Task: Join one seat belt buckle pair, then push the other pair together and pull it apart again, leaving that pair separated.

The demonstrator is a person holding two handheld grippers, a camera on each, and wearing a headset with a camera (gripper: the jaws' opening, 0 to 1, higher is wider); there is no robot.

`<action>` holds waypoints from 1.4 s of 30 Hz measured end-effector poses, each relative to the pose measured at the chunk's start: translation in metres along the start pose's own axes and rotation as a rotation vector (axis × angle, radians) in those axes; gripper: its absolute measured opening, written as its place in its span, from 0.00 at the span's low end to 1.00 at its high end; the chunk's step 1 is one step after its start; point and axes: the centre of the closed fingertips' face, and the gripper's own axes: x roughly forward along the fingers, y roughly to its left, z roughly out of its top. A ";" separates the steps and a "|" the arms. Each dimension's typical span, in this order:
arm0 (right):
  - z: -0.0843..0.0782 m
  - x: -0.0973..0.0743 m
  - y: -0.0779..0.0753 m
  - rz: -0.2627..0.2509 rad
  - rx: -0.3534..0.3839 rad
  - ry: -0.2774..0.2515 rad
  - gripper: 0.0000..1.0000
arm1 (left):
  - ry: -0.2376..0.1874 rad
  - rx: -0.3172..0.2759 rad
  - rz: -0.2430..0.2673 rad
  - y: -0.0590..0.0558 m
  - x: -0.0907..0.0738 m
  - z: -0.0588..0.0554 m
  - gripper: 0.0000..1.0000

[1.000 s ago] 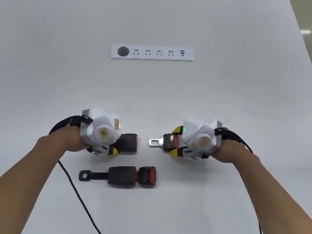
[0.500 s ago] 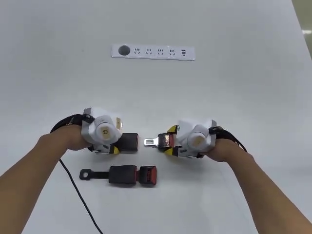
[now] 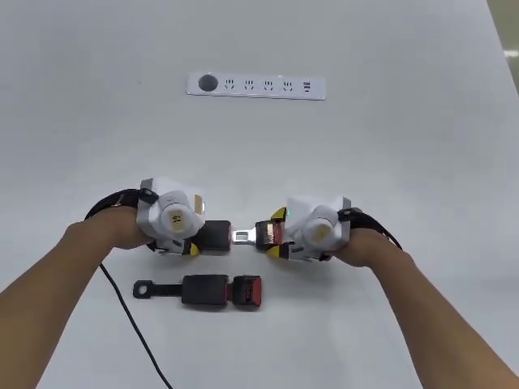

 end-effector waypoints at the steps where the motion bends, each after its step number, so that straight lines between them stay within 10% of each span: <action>1: 0.000 0.000 0.000 0.001 -0.001 -0.001 0.32 | 0.000 0.000 0.000 0.000 0.000 0.000 0.32; 42: 0.017 0.010 0.005 -0.010 0.015 -0.008 0.30 | -0.006 0.017 0.001 0.001 0.003 -0.001 0.32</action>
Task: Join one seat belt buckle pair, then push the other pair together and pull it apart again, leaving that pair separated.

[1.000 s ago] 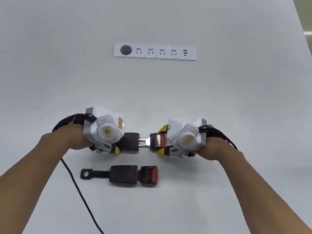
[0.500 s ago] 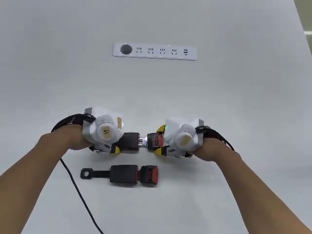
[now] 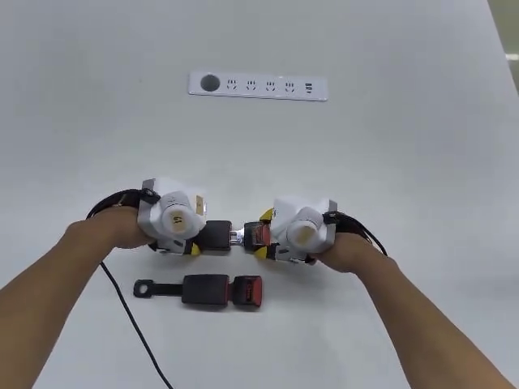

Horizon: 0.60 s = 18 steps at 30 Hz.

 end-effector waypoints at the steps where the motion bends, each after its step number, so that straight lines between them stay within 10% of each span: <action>1: 0.000 0.000 0.000 -0.001 0.000 0.000 0.30 | 0.001 0.002 -0.001 0.000 0.000 0.000 0.32; 18: 0.002 0.004 0.000 -0.005 0.021 0.000 0.30 | 0.007 0.011 -0.003 0.000 0.000 0.000 0.32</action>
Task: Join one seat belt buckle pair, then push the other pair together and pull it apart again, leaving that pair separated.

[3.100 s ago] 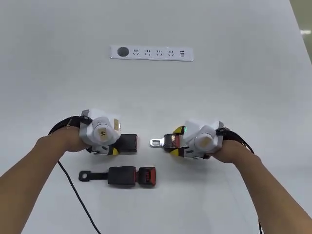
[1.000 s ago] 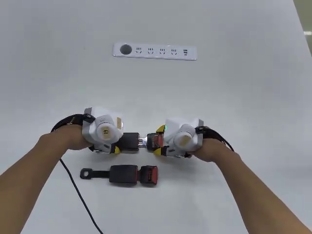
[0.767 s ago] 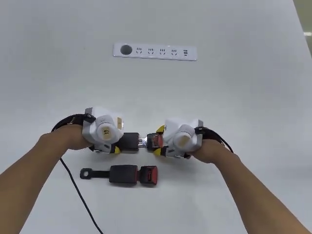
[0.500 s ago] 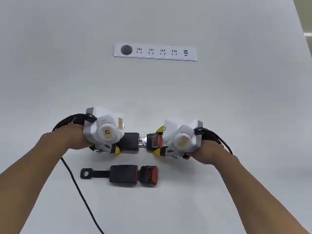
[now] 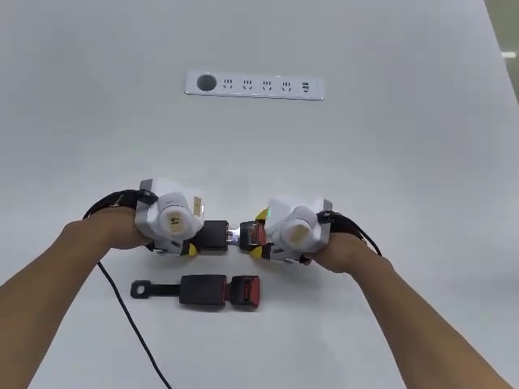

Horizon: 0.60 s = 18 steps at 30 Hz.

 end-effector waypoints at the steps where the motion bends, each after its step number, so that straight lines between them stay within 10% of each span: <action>1: 0.000 0.001 0.000 0.000 0.000 0.000 0.30 | 0.000 0.001 0.000 0.000 0.000 0.000 0.32; 18: 0.010 0.007 0.003 -0.003 0.016 -0.011 0.29 | 0.018 0.036 -0.003 -0.001 0.001 0.000 0.32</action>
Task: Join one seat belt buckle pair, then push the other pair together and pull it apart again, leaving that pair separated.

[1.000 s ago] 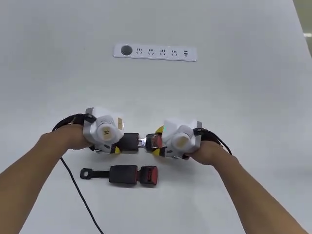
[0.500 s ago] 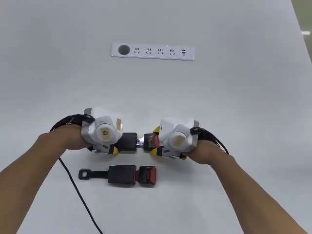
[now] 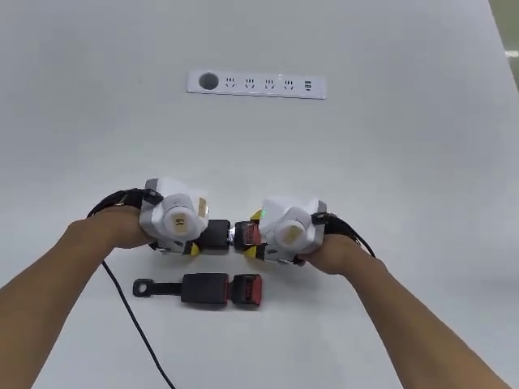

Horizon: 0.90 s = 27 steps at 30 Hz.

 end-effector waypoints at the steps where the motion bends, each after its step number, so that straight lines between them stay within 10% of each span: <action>1: 0.000 0.000 0.000 0.000 0.000 0.000 0.29 | 0.004 0.006 -0.001 0.000 0.000 0.000 0.32; 27: 0.004 0.004 0.000 -0.003 -0.019 -0.003 0.30 | 0.010 0.001 -0.002 0.001 0.001 0.002 0.31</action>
